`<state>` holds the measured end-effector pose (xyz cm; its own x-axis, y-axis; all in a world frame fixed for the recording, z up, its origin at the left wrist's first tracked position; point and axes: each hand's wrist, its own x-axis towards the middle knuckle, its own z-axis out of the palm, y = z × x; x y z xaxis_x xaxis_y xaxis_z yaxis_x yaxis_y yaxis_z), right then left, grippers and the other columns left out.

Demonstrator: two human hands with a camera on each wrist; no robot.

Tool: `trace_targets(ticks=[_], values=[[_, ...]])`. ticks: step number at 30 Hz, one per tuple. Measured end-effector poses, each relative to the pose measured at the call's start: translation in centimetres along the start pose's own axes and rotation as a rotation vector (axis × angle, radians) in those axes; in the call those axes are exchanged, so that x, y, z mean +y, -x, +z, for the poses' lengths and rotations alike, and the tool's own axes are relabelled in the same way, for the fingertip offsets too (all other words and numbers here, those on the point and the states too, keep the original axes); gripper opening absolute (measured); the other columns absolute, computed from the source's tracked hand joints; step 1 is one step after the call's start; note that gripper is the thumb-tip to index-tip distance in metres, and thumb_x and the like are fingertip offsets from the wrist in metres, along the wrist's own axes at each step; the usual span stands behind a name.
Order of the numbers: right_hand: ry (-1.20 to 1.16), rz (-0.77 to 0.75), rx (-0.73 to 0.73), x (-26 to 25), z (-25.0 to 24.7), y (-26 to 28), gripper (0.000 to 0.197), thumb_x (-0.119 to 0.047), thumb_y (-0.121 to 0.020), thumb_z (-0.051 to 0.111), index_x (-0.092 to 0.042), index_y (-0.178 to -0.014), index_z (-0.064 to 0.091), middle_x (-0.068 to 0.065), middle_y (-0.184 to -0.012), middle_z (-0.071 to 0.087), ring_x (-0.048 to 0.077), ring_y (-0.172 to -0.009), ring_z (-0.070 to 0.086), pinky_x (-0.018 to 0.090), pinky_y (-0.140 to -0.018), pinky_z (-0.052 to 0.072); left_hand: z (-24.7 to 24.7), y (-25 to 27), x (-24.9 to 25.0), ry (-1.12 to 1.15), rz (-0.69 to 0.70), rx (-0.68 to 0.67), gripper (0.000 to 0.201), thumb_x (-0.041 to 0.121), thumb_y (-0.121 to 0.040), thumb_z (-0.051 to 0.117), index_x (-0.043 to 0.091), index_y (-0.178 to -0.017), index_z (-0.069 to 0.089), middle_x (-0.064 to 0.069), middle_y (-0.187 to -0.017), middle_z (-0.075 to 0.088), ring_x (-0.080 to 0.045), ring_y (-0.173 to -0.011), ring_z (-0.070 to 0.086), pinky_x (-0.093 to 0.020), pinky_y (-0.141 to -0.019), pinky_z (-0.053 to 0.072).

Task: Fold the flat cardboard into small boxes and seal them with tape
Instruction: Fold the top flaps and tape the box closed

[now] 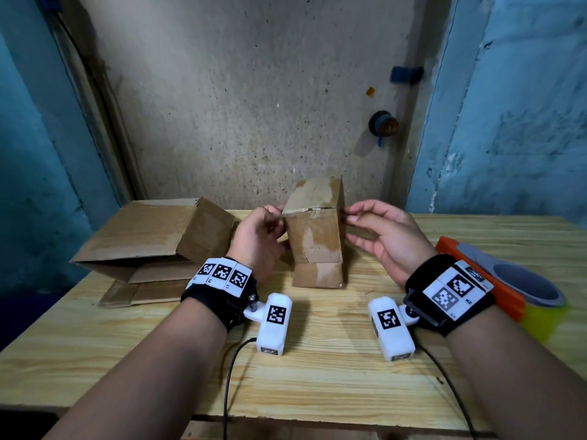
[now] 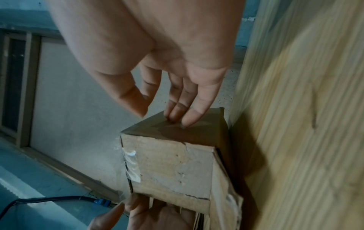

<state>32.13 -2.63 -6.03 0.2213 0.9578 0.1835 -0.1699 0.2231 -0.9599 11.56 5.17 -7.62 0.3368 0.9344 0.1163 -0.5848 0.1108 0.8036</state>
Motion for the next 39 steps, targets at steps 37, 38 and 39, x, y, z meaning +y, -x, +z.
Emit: trace_targets(ticks=[37,38,39], values=[[0.256,0.017,0.004,-1.2,1.5,1.4,0.046,-0.053,-0.081,0.075,-0.01,-0.069,0.074,0.007,-0.083,0.071,0.029,-0.108,0.07,0.045,-0.079,0.066,0.2,0.6,0.1,-0.461,0.156,0.119,0.046,0.046,-0.072,0.077,0.018,-0.043,0.054,0.007,-0.055,0.059,-0.012,-0.075,0.058,-0.034,-0.072,0.045],[0.268,0.012,0.003,-1.1,1.4,1.4,0.044,-0.054,-0.082,0.075,-0.012,-0.067,0.075,0.007,-0.084,0.073,0.029,-0.11,0.071,0.044,-0.078,0.066,0.3,0.7,0.1,-0.467,0.17,0.116,0.048,0.046,-0.073,0.077,0.017,-0.042,0.055,0.006,-0.054,0.059,-0.012,-0.072,0.057,-0.033,-0.072,0.045],[0.282,0.004,0.004,-1.1,1.4,1.4,0.045,-0.054,-0.082,0.074,-0.012,-0.067,0.075,0.007,-0.085,0.076,0.027,-0.111,0.072,0.043,-0.077,0.066,0.3,0.7,0.1,-0.477,0.189,0.112,0.05,0.044,-0.075,0.076,0.017,-0.04,0.054,0.003,-0.052,0.057,-0.012,-0.068,0.056,-0.033,-0.071,0.043]])
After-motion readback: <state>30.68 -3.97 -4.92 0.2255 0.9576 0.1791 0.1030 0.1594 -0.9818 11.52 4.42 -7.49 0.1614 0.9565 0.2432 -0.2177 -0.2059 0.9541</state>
